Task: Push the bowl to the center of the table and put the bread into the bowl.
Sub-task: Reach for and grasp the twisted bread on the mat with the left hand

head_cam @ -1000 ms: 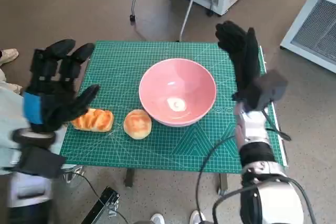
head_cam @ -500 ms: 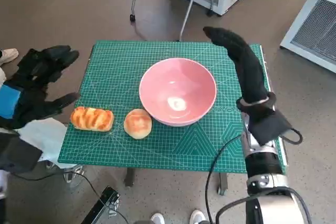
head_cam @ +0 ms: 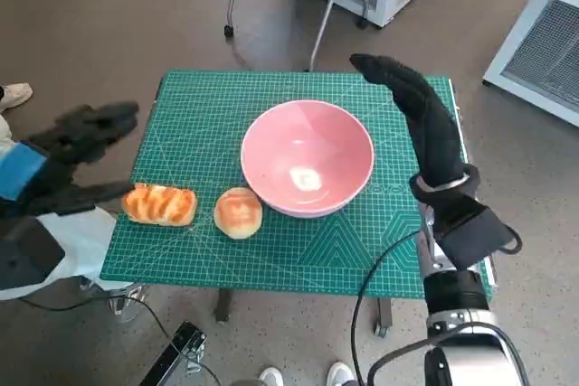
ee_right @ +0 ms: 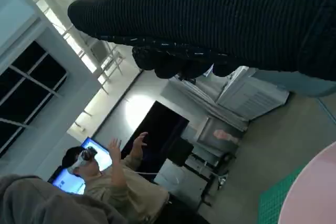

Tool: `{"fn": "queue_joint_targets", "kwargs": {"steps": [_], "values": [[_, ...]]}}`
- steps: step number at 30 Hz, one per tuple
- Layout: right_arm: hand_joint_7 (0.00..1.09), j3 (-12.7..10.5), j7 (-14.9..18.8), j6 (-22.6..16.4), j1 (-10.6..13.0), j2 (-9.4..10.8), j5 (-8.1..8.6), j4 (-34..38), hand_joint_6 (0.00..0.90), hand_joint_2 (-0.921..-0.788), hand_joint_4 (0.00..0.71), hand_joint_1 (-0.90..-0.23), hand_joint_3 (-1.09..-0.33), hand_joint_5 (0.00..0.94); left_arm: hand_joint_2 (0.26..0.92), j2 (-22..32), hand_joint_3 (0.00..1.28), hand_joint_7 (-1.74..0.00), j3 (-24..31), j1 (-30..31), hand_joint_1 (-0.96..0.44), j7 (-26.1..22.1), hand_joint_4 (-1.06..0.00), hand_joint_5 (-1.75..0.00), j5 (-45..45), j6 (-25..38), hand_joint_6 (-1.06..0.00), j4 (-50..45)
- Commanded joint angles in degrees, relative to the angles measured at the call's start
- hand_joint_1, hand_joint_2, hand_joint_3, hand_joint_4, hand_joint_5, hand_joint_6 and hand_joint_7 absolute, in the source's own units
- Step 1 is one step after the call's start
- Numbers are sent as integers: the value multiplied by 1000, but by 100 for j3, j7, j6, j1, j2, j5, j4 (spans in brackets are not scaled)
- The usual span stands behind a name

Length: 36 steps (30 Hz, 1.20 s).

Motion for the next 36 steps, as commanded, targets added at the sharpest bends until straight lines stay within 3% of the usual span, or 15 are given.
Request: {"fn": "queue_joint_targets", "kwargs": {"steps": [1,5,12,17,31,36], "values": [[852,32,3,114,161,-20,15,9,135,-921,471,-575,-637,4,872,187,3,-73,-308,2,-15,-382,-169,0,86,260,-320,-97],[857,33,-52,136,150,-36,-37,38,132,-921,470,-569,-639,3,869,298,3,-49,-709,-146,114,-560,-144,0,456,294,-303,-39],[862,0,-54,171,135,-77,-3,95,131,-921,470,-560,-645,3,882,369,10,-30,-1403,-481,202,-210,-152,-6,1725,178,-311,73],[860,-20,-84,205,146,-101,0,75,131,-921,470,-535,-664,3,885,296,10,-24,-1733,-734,186,43,-174,-10,2294,65,-323,306],[863,-66,-174,255,262,-131,24,-133,134,-921,469,-527,-672,3,820,-78,0,-3,-2381,-1354,63,-318,-172,0,2747,617,-320,961],[867,-86,-166,308,330,-138,81,-278,132,-921,469,-521,-676,2,816,-206,1,-10,-2636,-1514,51,-203,-179,-4,2957,650,-338,1383]]}}
